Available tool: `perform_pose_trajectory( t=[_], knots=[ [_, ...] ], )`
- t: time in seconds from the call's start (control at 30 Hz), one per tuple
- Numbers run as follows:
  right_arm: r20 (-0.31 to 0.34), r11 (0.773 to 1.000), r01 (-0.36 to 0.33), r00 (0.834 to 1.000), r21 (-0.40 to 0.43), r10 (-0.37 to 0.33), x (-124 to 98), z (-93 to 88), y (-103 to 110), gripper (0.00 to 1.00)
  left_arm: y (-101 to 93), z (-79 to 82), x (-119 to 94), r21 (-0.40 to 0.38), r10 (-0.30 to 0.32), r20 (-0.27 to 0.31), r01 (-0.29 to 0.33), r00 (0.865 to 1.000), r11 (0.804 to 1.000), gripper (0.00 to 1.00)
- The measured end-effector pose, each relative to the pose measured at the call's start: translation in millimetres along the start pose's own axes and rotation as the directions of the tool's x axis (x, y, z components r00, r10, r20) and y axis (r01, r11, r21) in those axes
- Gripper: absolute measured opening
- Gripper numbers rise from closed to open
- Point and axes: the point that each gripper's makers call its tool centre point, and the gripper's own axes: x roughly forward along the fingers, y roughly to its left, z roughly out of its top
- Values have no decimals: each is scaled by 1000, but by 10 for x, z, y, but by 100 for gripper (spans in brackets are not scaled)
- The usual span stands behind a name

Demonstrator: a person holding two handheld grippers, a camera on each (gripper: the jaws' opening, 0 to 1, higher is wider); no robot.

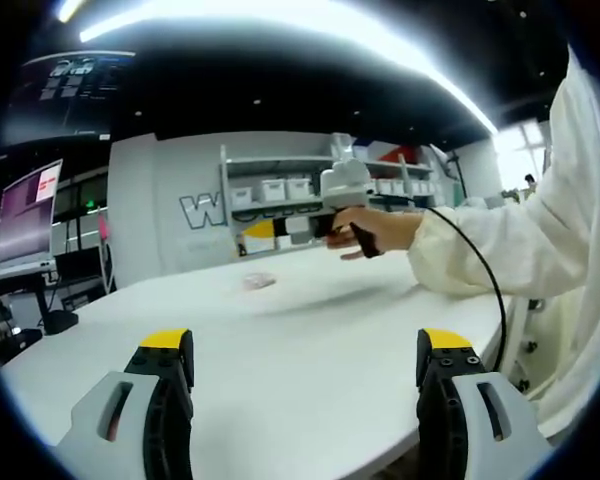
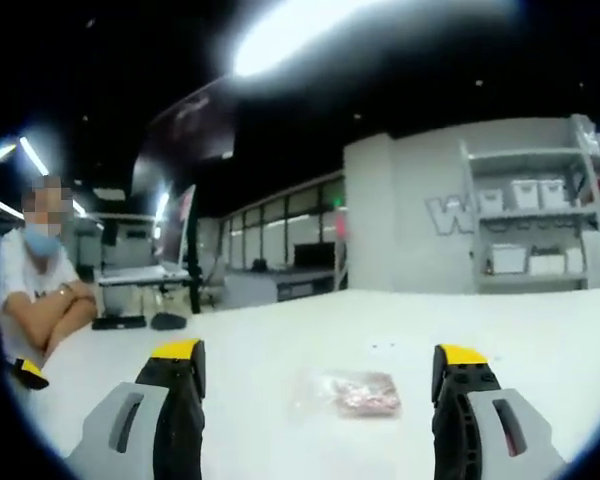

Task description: Open the resealable bag by pulling the two sides of the seal apart until the entire bag opening is separated and visibly accessible.

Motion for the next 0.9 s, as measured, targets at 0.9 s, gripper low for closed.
perform_pose_trajectory(
  t=[0.9],
  knots=[
    [21, 947, -30, 999, -319, 39, -229, 103, 277, 95, 4, 29, 21, 8, -2, 0, 2, 1000, 1000, 91]
  ],
)
